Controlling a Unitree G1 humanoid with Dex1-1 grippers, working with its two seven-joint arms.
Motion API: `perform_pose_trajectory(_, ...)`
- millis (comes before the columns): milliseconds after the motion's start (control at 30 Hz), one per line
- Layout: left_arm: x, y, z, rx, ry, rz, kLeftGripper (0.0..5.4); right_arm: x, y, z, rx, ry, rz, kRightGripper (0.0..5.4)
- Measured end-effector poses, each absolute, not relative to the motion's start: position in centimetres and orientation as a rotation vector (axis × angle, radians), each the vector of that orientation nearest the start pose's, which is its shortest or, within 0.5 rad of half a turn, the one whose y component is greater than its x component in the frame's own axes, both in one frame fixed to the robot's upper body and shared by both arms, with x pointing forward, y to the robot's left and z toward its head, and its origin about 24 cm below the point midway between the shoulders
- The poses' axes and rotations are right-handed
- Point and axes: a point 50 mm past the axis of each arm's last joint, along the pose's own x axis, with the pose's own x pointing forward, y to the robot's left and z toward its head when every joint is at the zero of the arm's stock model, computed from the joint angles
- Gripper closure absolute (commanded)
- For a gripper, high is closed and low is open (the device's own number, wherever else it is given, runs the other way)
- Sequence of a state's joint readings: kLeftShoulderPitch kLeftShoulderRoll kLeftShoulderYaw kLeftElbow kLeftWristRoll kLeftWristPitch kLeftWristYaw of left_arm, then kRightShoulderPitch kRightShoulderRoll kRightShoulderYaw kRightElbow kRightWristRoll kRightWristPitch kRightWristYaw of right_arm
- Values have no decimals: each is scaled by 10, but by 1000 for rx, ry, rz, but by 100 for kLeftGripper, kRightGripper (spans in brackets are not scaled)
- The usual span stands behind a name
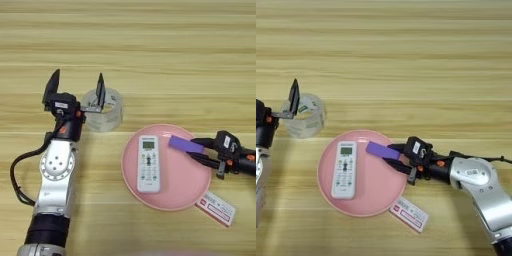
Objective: Move the objects on the table
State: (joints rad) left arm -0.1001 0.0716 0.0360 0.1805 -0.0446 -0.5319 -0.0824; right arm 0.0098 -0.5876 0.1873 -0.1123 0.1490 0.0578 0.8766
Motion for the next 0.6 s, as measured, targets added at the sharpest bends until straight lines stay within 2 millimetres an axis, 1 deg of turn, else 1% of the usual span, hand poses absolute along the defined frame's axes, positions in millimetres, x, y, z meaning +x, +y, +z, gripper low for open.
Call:
perform_pose_trajectory(267, 263, 163, 68, 47, -434, -61, 0, 221, -173, 50, -391, 232, 1078, 399)
perform_pose_trajectory(300, 263, 164, 68, 48, -431, -57, 0, 220, -173, 49, -390, 235, 1080, 371)
perform_pose_trajectory(600, 264, 166, 66, 49, -435, -48, 0, 219, -174, 49, -377, 237, 1082, 276)
